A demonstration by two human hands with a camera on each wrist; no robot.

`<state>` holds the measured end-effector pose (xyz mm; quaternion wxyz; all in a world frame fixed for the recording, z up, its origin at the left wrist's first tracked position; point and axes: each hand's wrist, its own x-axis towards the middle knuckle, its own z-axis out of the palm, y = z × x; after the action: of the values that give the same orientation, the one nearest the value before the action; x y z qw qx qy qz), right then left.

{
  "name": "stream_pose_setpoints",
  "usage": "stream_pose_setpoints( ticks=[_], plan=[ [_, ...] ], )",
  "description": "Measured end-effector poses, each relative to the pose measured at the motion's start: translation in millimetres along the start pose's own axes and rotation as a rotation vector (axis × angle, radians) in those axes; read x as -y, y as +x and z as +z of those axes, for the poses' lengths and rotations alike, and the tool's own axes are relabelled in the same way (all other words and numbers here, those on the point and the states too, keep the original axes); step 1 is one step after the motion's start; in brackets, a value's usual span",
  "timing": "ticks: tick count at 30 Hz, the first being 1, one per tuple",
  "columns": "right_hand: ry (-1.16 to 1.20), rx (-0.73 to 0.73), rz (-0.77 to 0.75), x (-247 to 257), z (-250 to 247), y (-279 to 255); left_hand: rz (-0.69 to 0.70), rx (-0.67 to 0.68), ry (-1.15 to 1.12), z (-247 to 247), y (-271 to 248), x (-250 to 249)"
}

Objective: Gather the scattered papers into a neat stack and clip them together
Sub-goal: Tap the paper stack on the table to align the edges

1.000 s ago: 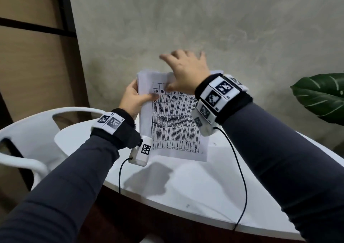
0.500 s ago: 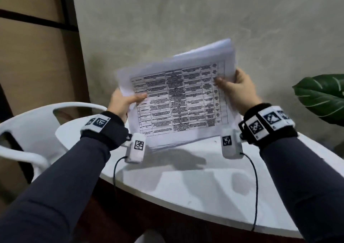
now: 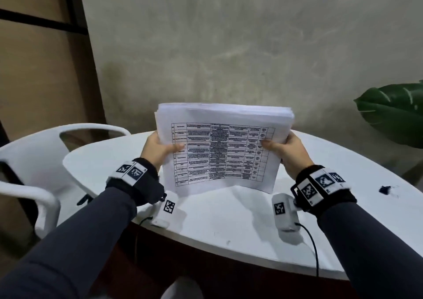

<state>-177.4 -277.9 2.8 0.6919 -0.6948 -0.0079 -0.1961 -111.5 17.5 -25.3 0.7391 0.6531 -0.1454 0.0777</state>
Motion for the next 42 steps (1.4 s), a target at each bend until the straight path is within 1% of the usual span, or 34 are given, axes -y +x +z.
stream_pose_setpoints(
  ticks=[1,2,3,4,5,6,7,9,10,11,12,13,14,15,16,17,18,19,20,21,24,25,27,29,30,32,34,37,40,42],
  plan=[
    [-0.089,-0.093,-0.041,2.4,3.4,1.9,0.019,-0.016,0.003,2.1,0.3,-2.1],
    [-0.257,-0.231,-0.136,7.0,6.5,4.4,0.050,-0.027,0.022,4.2,1.3,-5.7],
    [-0.468,-0.358,-0.268,16.8,10.6,4.0,0.086,-0.027,0.046,7.1,2.4,-10.6],
    [-0.655,-0.427,-0.445,28.2,17.7,1.7,0.126,-0.024,0.078,10.0,3.3,-16.8],
    [-0.820,-0.415,-0.622,43.3,27.6,-3.7,0.170,-0.016,0.111,14.5,4.3,-25.0],
    [-0.947,-0.335,-0.753,56.2,39.1,-6.0,0.231,0.004,0.164,20.0,4.1,-36.2],
    [-1.049,-0.209,-0.792,72.9,51.8,-9.1,0.299,0.041,0.226,26.5,4.2,-48.3],
    [-1.159,0.039,-0.655,91.7,67.2,-2.3,0.419,0.140,0.372,38.9,4.3,-70.7],
    [-1.159,0.122,-0.563,95.9,70.5,2.6,0.461,0.169,0.418,44.1,3.1,-80.5],
    [-1.086,0.184,-0.511,100.8,72.0,3.9,0.525,0.152,0.456,47.4,2.9,-87.8],
    [-0.936,0.214,-0.488,101.6,69.3,8.8,0.613,0.066,0.518,48.1,3.5,-92.3],
    [-0.725,0.237,-0.475,100.9,64.9,11.0,0.691,-0.079,0.622,46.3,6.0,-94.0],
    [-0.500,0.234,-0.466,98.8,58.4,13.0,0.715,-0.247,0.718,41.8,7.8,-95.9],
    [-0.297,0.225,-0.452,97.4,51.2,13.8,0.670,-0.399,0.758,34.9,10.5,-94.9],
    [-0.150,0.205,-0.431,95.0,43.2,15.4,0.567,-0.454,0.715,28.2,12.8,-92.8],
    [-0.063,0.171,-0.409,94.2,36.9,14.8,0.440,-0.381,0.560,22.7,14.0,-91.7],
    [0.008,0.144,-0.380,93.0,33.0,12.6,0.303,-0.237,0.353,20.5,15.2,-88.8],
    [0.072,0.122,-0.343,90.1,30.7,11.0,0.171,-0.087,0.192,21.4,14.6,-86.7],
    [0.127,0.106,-0.308,86.2,30.4,10.3,0.077,0.003,0.111,24.3,11.4,-85.7],
    [0.158,0.087,-0.286,83.1,31.6,8.0,0.035,0.027,0.087,29.6,7.1,-86.8],
    [0.192,0.028,-0.272,73.2,35.8,7.1,0.078,-0.065,0.044,47.7,3.2,-82.6],
    [0.177,0.000,-0.269,69.5,36.4,5.4,0.093,-0.093,0.030,51.8,0.8,-78.9],
    [0.105,-0.052,-0.213,56.9,33.8,2.8,0.110,-0.107,0.000,57.6,-4.8,-66.7],
    [0.042,-0.025,-0.130,35.9,28.7,-2.0,0.076,-0.058,0.015,51.7,-10.7,-46.0],
    [0.020,0.016,-0.107,24.2,25.2,-4.6,0.047,-0.022,0.040,46.6,-14.2,-36.5],
    [-0.015,0.090,-0.088,8.6,18.7,-7.7,0.024,0.030,0.088,35.9,-19.6,-27.8],
    [-0.009,0.115,-0.086,6.8,15.6,-6.4,0.039,0.027,0.075,30.1,-19.1,-31.9],
    [0.076,0.118,-0.127,26.2,18.9,-1.5,0.116,-0.011,0.019,28.4,-7.6,-56.4],
    [0.090,0.046,-0.244,53.3,26.0,7.1,0.270,-0.003,-0.009,31.0,4.3,-84.7],
    [0.059,-0.004,-0.319,70.2,31.2,11.8,0.357,-0.002,0.021,34.6,10.3,-99.4]
  ],
)
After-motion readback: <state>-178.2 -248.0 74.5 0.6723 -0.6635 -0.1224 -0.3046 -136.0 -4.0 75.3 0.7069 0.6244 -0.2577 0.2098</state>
